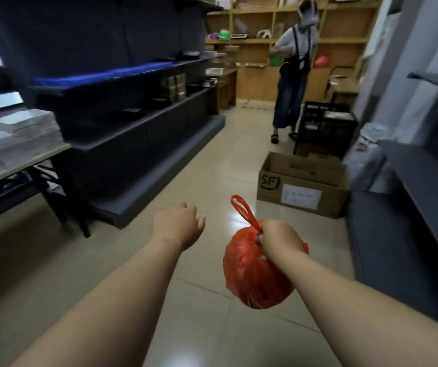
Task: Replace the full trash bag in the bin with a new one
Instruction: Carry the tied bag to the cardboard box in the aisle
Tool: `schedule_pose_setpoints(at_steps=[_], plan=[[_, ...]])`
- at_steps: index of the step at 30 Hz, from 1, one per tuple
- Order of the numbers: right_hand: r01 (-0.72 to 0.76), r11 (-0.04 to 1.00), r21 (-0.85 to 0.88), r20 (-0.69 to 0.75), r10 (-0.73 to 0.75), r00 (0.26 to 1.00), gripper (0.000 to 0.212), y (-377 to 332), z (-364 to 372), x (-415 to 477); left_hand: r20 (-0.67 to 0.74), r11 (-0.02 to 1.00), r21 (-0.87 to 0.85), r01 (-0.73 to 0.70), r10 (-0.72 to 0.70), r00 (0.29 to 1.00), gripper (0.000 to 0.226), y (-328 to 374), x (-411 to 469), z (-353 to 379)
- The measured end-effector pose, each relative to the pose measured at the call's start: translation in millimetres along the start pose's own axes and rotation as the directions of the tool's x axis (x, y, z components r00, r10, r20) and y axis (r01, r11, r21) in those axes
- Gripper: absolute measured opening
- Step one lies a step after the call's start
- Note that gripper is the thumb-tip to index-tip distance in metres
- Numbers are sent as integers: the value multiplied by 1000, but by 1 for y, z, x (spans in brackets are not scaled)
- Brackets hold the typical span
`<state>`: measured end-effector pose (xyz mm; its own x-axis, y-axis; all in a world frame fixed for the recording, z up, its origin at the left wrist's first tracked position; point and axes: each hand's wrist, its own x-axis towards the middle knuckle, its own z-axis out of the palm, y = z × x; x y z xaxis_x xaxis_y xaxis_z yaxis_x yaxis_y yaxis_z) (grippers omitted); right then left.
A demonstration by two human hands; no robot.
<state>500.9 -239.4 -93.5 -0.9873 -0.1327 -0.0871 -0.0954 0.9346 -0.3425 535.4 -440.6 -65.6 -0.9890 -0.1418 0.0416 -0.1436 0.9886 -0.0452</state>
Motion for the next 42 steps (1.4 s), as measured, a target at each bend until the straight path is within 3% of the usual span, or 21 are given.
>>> schedule_pose_setpoints(at_steps=[5,11,15,25,31,36,42], plan=[[-225,974,14,-4,225,974,29,36,-19,89,9,989,-49,-137,137,990,44,32,120,13],[-437,894,104,-38,442,896,19,72,-36,175,-12,955,6,-295,295,955,44,70,236,20],[-529,834,156,-83,545,834,33,87,-47,215,2,927,16,-374,374,927,45,94,286,30],[-577,813,79,-107,582,806,32,130,-71,303,29,894,6,-449,448,893,46,153,389,49],[-574,814,93,-6,577,817,40,168,-80,388,30,888,17,-459,458,888,46,206,468,58],[-527,850,25,33,526,850,24,213,-108,468,28,896,12,-445,444,895,46,259,549,57],[-523,852,15,40,522,852,25,250,-147,557,20,914,10,-405,405,914,44,312,638,51]])
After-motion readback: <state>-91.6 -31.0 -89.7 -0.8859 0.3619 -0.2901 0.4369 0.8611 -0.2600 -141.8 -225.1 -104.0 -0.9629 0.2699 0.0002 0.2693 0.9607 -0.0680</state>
